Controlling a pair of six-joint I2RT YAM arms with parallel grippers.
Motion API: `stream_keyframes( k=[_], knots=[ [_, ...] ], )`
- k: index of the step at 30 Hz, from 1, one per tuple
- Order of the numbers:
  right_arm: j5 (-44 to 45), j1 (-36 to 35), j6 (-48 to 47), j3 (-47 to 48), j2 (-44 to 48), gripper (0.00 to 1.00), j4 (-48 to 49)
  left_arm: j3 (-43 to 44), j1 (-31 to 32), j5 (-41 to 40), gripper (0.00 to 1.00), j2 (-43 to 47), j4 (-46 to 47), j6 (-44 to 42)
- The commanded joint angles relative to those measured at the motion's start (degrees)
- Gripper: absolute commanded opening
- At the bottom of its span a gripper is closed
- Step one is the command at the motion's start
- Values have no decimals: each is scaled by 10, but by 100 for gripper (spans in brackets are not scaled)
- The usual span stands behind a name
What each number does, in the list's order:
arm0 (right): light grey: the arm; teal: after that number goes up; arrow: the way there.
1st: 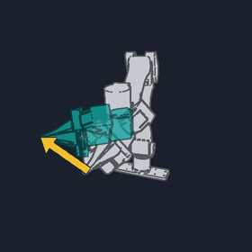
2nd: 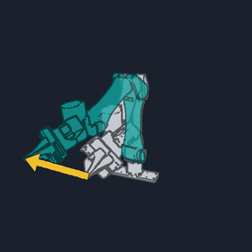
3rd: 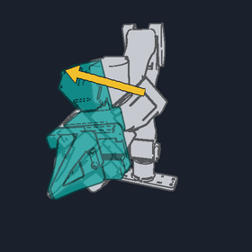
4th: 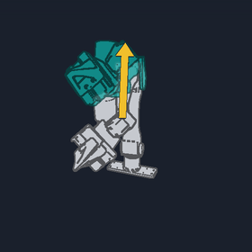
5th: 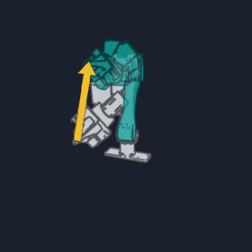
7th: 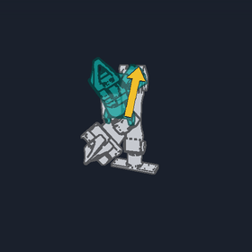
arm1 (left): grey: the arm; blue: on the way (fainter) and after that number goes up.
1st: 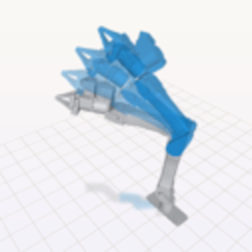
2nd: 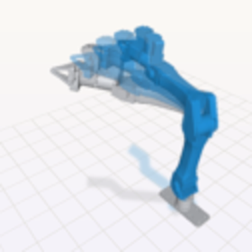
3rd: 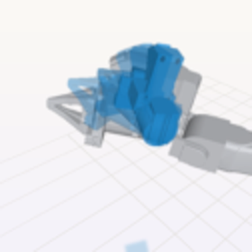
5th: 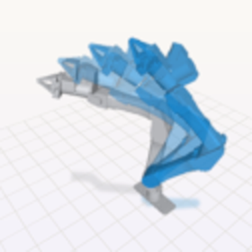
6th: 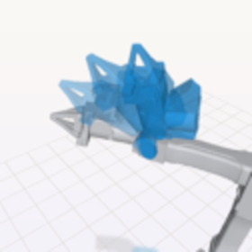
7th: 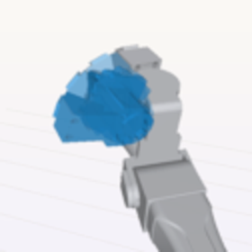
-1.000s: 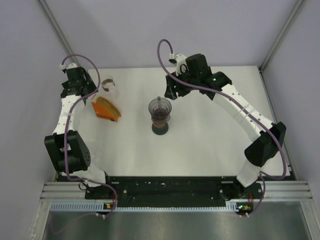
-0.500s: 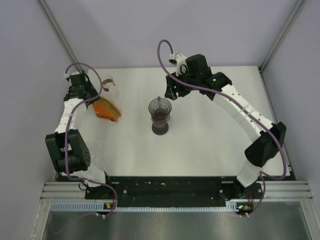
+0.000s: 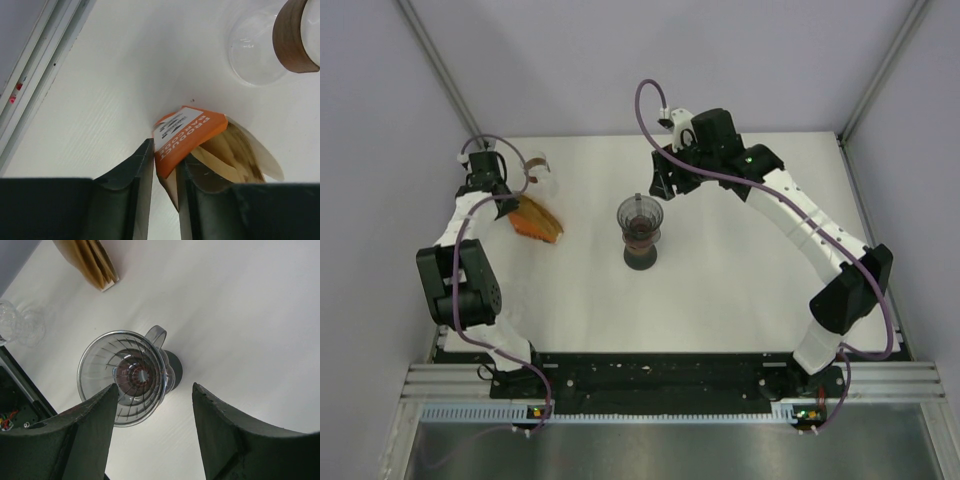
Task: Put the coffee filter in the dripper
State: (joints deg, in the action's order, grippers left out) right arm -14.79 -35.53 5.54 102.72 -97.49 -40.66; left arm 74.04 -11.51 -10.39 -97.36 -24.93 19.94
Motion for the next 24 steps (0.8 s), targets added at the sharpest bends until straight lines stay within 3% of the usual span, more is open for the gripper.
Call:
stream_keyframes(
  k=[1,2,3,12,19,21,24],
  knots=[
    [3,-9,-3,-5,40,61,22,27,-4,-1,13,9,3,7],
    [3,-9,-1,-5,42,61,21,27,-4,2,3,16,0,9],
    [4,-9,-2,-5,43,61,21,25,-7,6,0,23,-1,7],
    [58,-33,-24,36,56,61,20,32,-11,86,0,157,-53,-51],
    [142,-195,-170,60,61,60,77,34,-10,163,0,241,-159,-32],
    [123,-237,-200,57,57,58,110,31,-10,173,0,259,-180,-36],
    [36,-267,-169,43,44,48,197,40,-9,183,0,279,-216,-44]
  ],
)
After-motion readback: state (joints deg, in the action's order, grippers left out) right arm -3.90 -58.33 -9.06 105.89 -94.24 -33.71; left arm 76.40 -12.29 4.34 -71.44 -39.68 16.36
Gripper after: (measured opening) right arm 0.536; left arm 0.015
